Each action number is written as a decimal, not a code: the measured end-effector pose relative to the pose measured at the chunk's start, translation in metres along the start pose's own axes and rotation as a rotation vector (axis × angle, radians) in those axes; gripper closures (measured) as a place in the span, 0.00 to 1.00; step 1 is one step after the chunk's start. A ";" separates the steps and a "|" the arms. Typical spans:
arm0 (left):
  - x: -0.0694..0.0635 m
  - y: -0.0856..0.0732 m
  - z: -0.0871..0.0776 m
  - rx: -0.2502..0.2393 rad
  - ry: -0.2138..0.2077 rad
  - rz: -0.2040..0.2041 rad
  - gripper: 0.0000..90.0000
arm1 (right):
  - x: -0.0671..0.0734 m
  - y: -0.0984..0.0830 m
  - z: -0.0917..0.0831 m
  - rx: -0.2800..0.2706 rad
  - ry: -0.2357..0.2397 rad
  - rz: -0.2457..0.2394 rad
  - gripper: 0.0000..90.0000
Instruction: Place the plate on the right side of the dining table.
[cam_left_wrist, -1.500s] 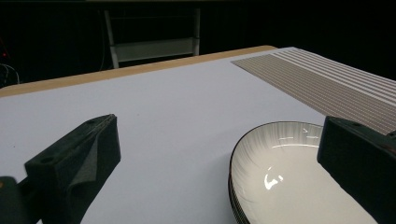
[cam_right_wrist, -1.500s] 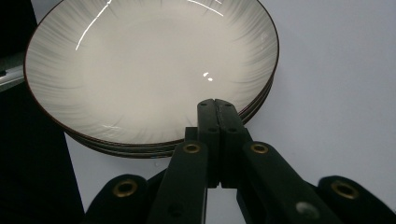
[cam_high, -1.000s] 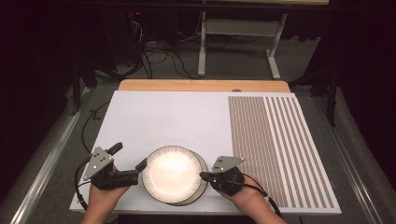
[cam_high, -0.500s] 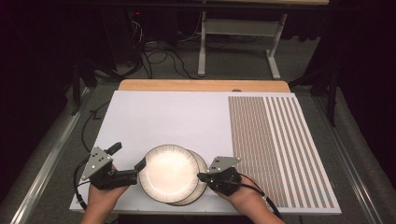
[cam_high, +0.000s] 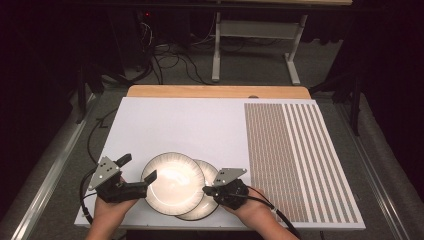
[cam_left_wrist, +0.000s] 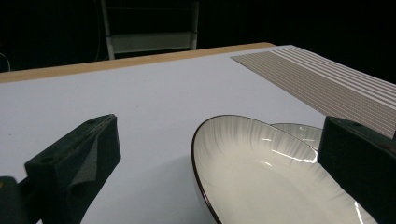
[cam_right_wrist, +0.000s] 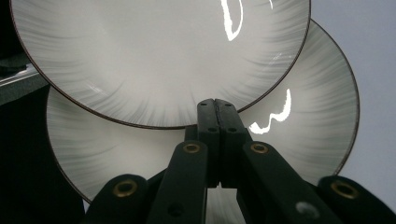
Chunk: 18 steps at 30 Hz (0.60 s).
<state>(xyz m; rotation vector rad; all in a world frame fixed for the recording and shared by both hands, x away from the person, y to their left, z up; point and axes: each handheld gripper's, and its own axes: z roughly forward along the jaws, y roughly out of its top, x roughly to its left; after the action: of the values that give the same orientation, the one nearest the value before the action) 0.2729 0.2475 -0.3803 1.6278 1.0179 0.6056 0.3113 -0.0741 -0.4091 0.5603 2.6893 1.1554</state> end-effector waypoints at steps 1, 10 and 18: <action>0.000 0.000 0.001 0.018 -0.008 -0.006 0.00 | 0.001 0.000 0.001 -0.003 0.003 -0.005 1.00; 0.000 -0.005 0.013 0.217 -0.085 -0.092 0.07 | 0.003 0.004 0.005 -0.004 0.005 -0.018 1.00; -0.003 -0.011 0.024 0.414 -0.167 -0.186 0.25 | 0.004 0.004 0.004 -0.001 -0.001 -0.020 1.00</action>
<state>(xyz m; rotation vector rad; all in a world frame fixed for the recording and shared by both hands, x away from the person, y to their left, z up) 0.2879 0.2335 -0.3975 1.8766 1.2080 0.1331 0.3104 -0.0673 -0.4091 0.5331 2.6873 1.1507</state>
